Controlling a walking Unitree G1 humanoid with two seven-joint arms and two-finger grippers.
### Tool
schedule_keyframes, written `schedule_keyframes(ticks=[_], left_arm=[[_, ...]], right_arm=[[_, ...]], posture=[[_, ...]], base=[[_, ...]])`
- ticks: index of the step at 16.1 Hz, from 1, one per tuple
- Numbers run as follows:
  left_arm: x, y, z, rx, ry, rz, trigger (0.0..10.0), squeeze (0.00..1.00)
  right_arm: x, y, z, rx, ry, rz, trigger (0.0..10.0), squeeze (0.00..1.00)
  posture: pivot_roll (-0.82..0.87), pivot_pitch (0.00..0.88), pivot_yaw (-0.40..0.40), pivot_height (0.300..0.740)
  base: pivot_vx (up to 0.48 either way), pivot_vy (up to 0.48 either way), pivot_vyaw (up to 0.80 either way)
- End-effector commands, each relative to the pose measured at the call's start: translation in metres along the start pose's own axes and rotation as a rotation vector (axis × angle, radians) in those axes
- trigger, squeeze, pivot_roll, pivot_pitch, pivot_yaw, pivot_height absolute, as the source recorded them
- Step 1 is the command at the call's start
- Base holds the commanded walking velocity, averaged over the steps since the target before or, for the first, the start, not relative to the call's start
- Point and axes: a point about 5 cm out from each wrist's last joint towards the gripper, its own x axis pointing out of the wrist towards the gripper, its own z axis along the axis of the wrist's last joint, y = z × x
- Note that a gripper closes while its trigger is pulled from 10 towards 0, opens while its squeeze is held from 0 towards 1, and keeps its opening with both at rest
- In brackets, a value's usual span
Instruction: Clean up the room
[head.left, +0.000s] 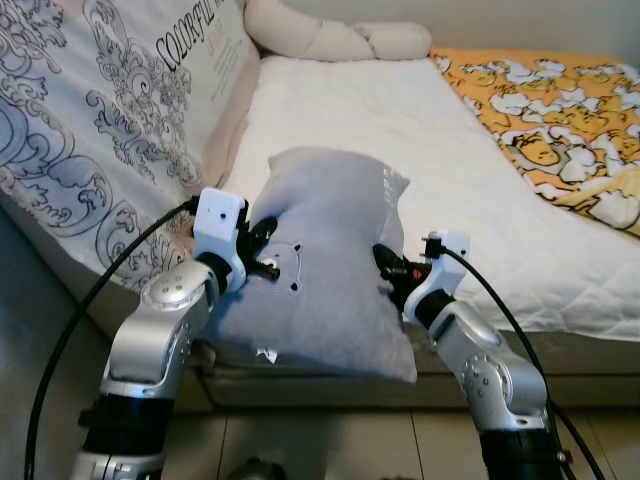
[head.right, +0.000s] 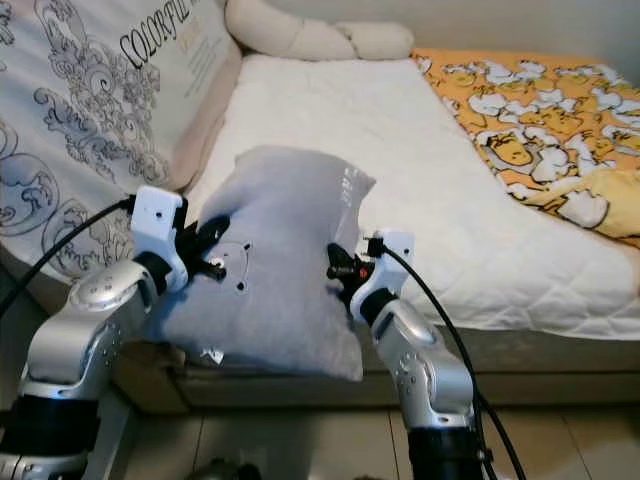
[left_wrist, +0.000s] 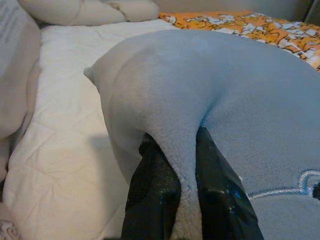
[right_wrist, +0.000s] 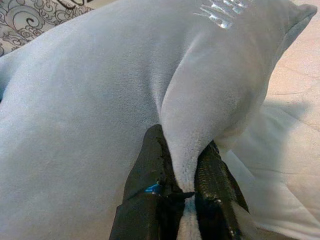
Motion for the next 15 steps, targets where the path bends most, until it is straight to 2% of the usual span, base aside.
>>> schedule_keyframes(ticks=[1, 4, 6, 15], left_arm=[[0.0013, 0.0043, 0.0131, 0.011, -0.064, 0.023, 10.0, 0.0], [0.0032, 0.0031, 0.0131, 0.013, -0.062, 0.013, 10.0, 0.0], [0.004, 0.0029, 0.0129, 0.015, -0.06, 0.01, 10.0, 0.0], [0.0052, 0.0038, 0.0117, 0.03, -0.053, 0.0, 10.0, 0.0]], right_arm=[[0.0017, -0.0017, 0.0095, -0.022, -0.036, 0.0, 10.0, 0.0], [0.002, -0.0028, 0.0102, -0.033, -0.031, 0.001, 10.0, 0.0], [0.0021, -0.0036, 0.0106, -0.044, -0.032, -0.001, 10.0, 0.0], [0.0034, -0.0058, 0.0084, -0.039, -0.026, -0.006, 10.0, 0.0]], posture=[[-0.03, 0.0, -0.007, 0.74], [-0.03, 0.0, -0.008, 0.74], [-0.03, 0.0, -0.008, 0.74], [-0.02, 0.0, -0.011, 0.74]], base=[[0.315, 0.0, 0.0], [0.322, 0.0, 0.0], [0.33, 0.0, 0.4], [0.33, 0.0, 0.0]])
